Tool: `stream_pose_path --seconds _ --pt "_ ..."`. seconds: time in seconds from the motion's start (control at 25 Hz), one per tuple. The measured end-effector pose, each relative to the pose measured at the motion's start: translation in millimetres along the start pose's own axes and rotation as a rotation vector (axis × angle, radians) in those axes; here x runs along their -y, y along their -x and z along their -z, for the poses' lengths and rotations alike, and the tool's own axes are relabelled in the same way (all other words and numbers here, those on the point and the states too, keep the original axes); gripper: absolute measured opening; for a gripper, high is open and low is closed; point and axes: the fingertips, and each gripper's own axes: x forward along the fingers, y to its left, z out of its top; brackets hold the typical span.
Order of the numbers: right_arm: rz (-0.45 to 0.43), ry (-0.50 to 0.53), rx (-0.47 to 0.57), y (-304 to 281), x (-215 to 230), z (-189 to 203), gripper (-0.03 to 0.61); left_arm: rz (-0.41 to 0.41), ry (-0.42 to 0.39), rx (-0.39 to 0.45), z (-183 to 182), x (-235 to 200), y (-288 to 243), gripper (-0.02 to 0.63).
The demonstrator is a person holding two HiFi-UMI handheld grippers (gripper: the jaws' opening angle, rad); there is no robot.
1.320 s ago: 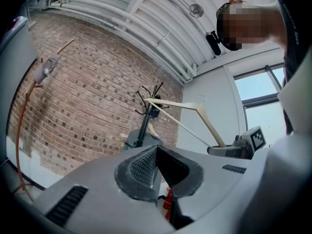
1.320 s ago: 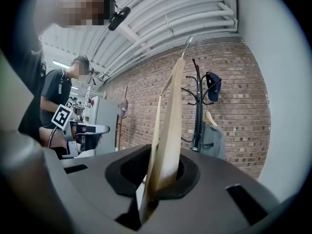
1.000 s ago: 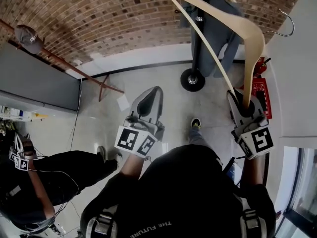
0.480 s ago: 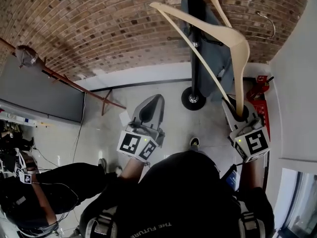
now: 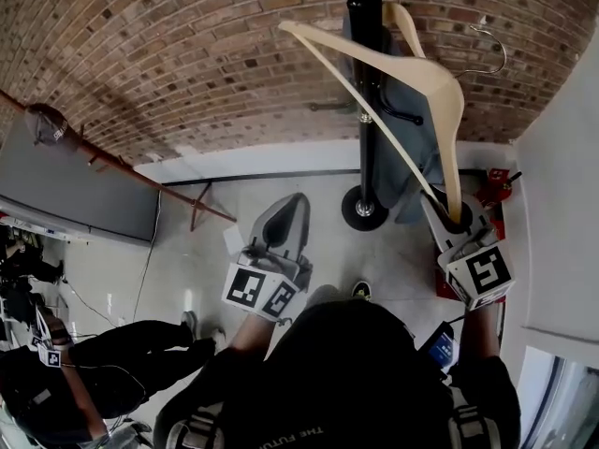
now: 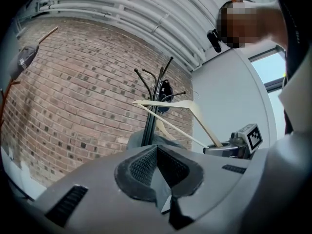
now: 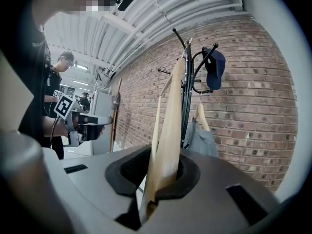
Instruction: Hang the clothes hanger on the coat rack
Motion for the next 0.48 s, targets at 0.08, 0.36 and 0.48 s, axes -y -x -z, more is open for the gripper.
stream_pose_path --seconds 0.08,0.36,0.48 --pt "-0.006 -0.013 -0.011 -10.0 9.8 -2.0 0.044 -0.009 0.007 -0.002 3.1 -7.2 -7.4 0.018" --pt "-0.02 0.036 -0.07 -39.6 41.9 -1.8 0.045 0.005 0.031 0.01 11.7 -28.9 -37.9 0.018" --pt "-0.014 0.072 -0.094 -53.0 52.9 -3.0 0.046 0.023 0.038 0.028 11.0 -40.0 -56.2 0.018"
